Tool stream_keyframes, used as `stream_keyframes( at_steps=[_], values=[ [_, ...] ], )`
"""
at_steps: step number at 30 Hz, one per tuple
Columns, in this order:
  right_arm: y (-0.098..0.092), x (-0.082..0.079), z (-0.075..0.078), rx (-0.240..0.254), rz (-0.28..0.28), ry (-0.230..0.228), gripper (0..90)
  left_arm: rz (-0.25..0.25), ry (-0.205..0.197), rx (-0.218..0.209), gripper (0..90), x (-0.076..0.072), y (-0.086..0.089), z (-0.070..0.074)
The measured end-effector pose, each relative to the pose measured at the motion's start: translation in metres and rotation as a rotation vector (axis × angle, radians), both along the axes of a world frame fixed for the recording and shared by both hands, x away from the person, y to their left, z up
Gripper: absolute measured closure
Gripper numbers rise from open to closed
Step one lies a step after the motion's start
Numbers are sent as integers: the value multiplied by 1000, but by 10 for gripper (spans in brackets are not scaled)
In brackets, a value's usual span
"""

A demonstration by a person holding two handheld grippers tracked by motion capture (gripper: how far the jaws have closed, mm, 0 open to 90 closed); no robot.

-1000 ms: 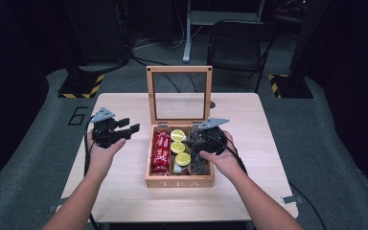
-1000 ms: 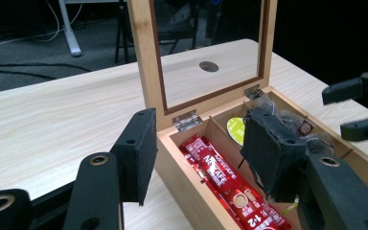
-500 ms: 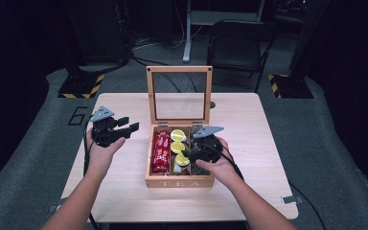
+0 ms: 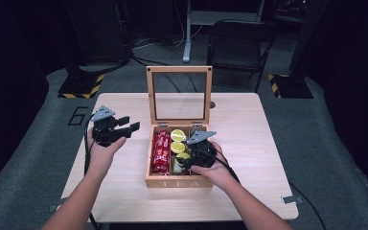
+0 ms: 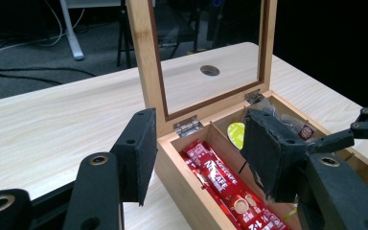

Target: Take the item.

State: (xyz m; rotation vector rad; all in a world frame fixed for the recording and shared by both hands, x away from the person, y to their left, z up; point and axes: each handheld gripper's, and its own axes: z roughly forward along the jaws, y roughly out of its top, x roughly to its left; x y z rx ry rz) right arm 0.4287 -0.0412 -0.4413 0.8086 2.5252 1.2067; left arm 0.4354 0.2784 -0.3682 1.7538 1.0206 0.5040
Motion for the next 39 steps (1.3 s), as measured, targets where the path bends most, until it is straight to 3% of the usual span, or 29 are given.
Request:
stream_keyframes(
  at_steps=[22,39],
  values=[
    [9,2,-13,-30,26,39,328,0,1,2,461,0,3,0],
    [7,2,-13,-37,27,31,360,5,4,-2,462,0,3,0]
  ],
)
